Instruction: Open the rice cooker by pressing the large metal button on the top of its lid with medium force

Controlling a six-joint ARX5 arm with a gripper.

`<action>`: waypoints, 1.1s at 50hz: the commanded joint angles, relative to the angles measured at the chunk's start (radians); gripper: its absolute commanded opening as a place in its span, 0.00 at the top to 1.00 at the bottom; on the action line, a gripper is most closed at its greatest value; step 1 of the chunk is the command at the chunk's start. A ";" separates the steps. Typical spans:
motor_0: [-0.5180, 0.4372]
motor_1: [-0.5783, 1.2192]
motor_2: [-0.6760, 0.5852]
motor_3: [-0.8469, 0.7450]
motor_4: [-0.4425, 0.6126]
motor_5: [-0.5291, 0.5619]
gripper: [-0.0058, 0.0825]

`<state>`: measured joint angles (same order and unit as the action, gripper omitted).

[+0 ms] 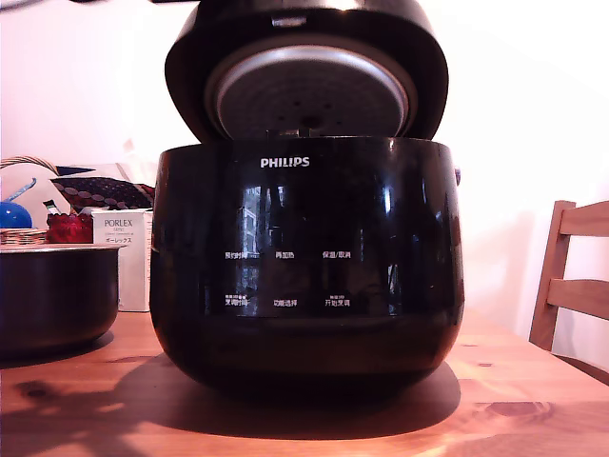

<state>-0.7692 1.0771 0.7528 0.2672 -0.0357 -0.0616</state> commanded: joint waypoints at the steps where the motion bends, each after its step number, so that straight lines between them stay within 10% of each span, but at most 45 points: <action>1: 0.006 -0.021 -0.029 -0.017 -0.012 0.015 0.96; 55: 0.527 -0.425 -0.029 -0.433 -0.049 0.171 0.96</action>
<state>-0.2581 0.6609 0.7494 -0.1699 -0.0956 0.1055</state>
